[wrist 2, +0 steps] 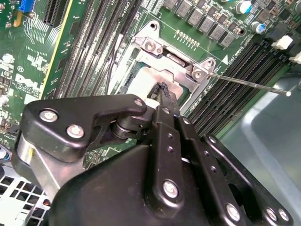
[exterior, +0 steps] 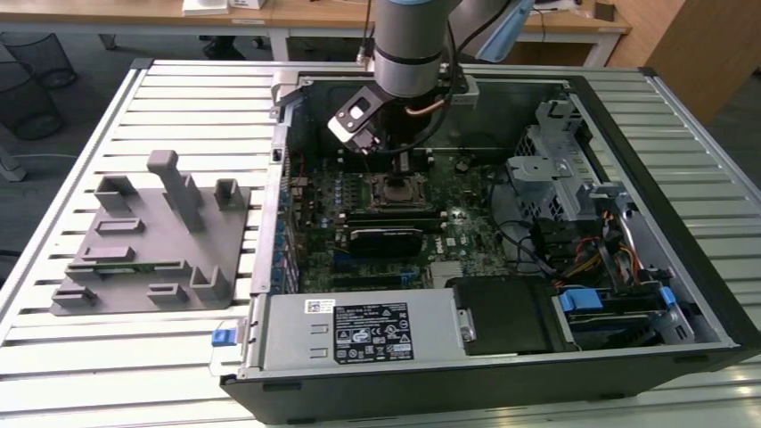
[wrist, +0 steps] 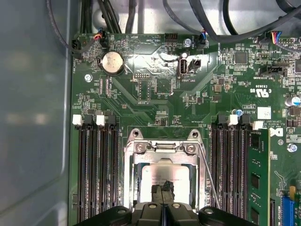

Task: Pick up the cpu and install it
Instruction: 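Install the first cpu locking lever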

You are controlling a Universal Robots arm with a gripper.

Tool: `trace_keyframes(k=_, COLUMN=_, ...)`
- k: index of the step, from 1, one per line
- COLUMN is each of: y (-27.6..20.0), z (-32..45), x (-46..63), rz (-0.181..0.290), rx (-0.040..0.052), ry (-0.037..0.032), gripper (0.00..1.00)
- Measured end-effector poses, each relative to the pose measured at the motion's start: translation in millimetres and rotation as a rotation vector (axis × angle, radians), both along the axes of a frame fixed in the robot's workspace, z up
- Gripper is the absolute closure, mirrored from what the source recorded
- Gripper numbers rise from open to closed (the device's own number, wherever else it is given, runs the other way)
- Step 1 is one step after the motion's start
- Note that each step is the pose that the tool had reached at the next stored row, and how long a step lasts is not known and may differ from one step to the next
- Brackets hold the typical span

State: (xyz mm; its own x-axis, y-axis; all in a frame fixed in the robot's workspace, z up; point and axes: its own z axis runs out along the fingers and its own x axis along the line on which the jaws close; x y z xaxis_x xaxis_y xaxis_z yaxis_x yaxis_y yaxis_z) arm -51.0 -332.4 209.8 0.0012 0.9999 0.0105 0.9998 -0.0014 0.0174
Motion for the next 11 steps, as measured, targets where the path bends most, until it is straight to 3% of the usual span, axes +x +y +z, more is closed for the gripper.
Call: trace_keyframes(k=11, y=0.0, z=7.4, x=0.1, rz=0.0, rx=0.0001, ry=-0.0001, gripper=0.89)
